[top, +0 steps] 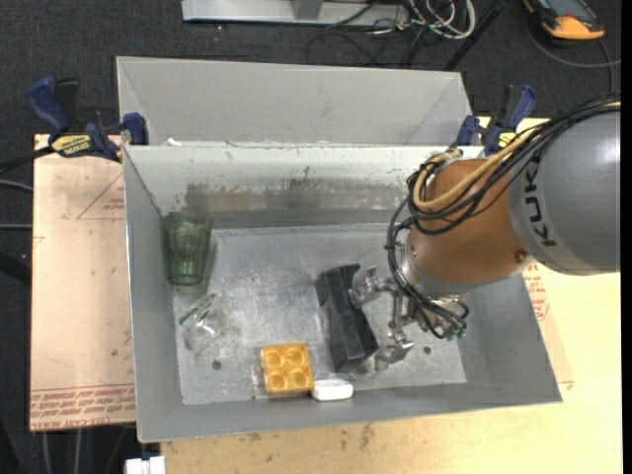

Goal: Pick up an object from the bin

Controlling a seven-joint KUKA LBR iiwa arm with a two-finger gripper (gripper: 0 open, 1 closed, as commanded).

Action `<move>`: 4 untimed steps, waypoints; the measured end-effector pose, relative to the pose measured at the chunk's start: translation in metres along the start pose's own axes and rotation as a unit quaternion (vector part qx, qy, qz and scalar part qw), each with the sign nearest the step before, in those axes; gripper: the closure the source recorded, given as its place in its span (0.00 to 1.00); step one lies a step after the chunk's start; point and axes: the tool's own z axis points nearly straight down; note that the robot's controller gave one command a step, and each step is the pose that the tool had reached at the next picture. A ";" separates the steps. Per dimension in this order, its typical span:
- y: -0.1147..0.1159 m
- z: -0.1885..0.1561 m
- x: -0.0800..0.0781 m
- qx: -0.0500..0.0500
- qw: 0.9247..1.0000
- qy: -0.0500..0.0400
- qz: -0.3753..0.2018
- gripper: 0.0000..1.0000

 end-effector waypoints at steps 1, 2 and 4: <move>-0.006 0.004 0.008 0.002 0.999 0.011 -0.031 1.00; 0.000 0.011 0.008 -0.003 0.999 0.009 -0.033 0.00; 0.001 0.011 0.008 -0.003 0.999 0.009 -0.033 1.00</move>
Offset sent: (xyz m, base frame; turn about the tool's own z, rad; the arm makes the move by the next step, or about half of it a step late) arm 0.0000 0.0000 0.0000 0.0000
